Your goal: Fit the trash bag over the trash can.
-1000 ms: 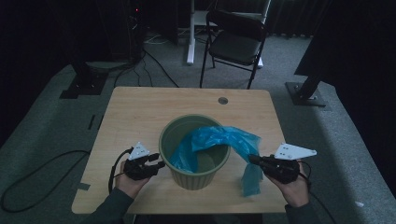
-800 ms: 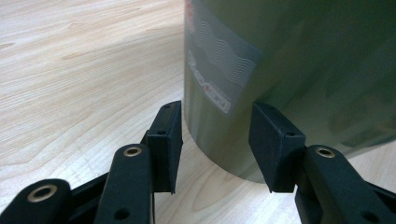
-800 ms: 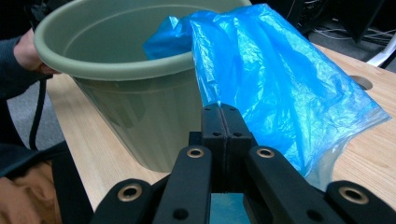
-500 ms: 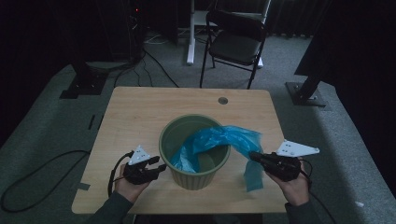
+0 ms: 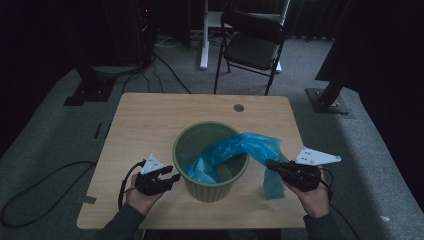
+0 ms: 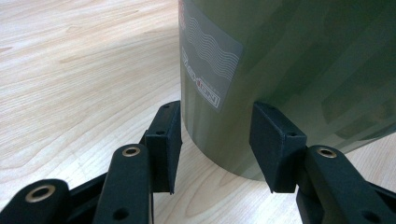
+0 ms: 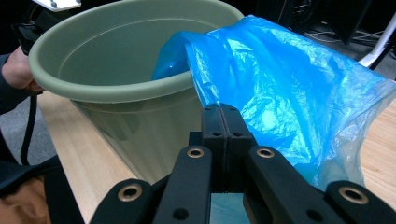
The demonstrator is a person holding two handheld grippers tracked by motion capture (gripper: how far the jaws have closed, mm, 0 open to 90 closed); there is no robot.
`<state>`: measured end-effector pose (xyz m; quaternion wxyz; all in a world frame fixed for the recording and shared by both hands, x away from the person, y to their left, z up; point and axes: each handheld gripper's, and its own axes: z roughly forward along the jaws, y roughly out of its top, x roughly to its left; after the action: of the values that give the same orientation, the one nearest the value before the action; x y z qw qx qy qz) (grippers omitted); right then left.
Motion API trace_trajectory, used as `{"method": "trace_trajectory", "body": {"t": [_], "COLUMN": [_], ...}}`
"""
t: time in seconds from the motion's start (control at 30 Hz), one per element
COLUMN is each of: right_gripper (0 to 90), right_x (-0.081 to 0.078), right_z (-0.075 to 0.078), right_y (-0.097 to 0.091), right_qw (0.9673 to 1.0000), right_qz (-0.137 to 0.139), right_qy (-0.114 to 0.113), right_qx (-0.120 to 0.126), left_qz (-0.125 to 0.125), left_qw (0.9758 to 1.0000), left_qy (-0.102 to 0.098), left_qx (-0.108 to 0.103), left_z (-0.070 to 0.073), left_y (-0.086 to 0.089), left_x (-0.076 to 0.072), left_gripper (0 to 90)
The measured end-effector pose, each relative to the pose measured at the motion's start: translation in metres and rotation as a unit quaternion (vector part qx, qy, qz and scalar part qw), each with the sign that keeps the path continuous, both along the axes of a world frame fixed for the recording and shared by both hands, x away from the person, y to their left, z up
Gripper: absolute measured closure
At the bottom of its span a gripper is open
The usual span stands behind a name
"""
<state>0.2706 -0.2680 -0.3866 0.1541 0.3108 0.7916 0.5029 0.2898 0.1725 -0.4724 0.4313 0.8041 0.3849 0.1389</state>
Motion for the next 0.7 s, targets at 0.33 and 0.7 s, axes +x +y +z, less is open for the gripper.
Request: {"method": "trace_trajectory", "body": {"t": [0.33,0.7], "right_gripper": [90.0,90.0], "right_x": [0.009,0.014], "right_z": [0.006,0.015], "right_y": [0.008,0.019], "right_qw": [0.9999,0.9991], "right_qz": [0.009,0.037], "right_qy": [-0.003,-0.006], "right_qx": [0.008,0.020], "left_qz": [0.005,-0.005], "left_qw": [0.9999,0.9996], "left_qy": [-0.009,-0.019], "left_qx": [-0.004,-0.019], "left_z": [0.006,0.020], "left_y": [0.004,0.022], "left_x": [0.004,0.003], "left_gripper": [54.4,56.5]}}
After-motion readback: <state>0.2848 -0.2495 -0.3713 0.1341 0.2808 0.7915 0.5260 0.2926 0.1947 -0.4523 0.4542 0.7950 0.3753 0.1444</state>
